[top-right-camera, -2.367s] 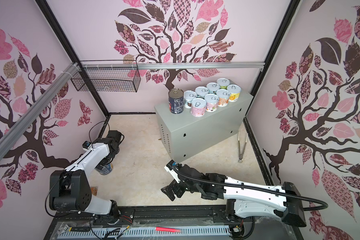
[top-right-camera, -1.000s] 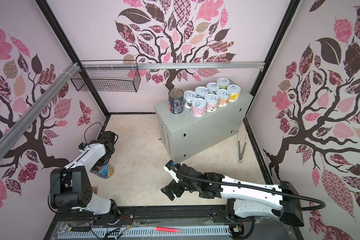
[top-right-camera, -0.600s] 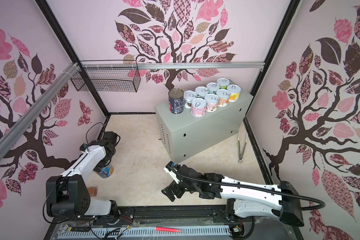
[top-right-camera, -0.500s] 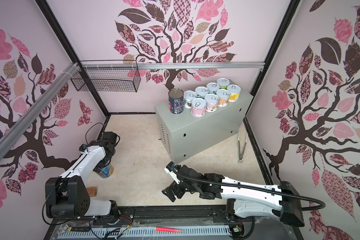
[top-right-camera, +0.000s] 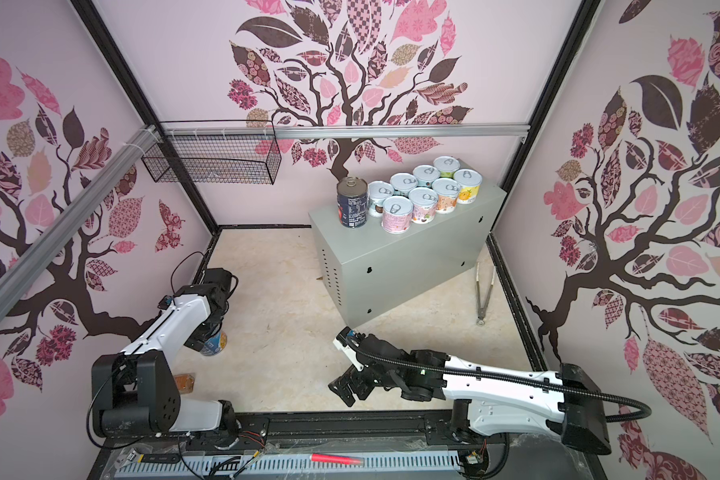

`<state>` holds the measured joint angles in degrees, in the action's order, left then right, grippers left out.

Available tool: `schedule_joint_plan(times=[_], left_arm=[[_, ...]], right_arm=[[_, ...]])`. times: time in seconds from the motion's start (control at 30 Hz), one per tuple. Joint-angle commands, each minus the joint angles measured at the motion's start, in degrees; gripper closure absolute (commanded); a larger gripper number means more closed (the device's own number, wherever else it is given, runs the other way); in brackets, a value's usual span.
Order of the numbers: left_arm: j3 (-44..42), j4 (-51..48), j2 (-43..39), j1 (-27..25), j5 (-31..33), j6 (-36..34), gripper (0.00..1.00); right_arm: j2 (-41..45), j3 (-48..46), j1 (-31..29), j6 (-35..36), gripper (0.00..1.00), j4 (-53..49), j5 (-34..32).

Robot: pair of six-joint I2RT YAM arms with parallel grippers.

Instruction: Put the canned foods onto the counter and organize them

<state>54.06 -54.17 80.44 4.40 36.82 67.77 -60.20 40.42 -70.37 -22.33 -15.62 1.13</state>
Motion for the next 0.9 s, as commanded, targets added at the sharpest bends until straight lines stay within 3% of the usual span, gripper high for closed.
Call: schedule_joint_plan(times=[0.0, 0.6, 0.77, 0.87], left_arm=[[-2.0, 1.8, -0.5, 1.8, -2.5, -2.3, 0.02], [-1.6, 7.6, 6.5, 6.4, -6.7, -6.3, 0.03], [-1.9, 8.4, 6.6, 6.7, -7.2, -7.2, 0.10], [-1.8, 8.3, 6.6, 6.7, -7.4, -7.5, 0.19]], right_arm=[[1.2, 0.1, 0.2, -0.7, 0.00, -0.8, -0.4], [-0.9, -0.3, 0.2, -0.5, 0.00, -0.7, -0.8], [-1.4, -0.1, 0.3, -0.3, 0.00, -0.4, -0.8], [-1.6, -0.1, 0.3, -0.3, 0.00, 0.0, -0.7]])
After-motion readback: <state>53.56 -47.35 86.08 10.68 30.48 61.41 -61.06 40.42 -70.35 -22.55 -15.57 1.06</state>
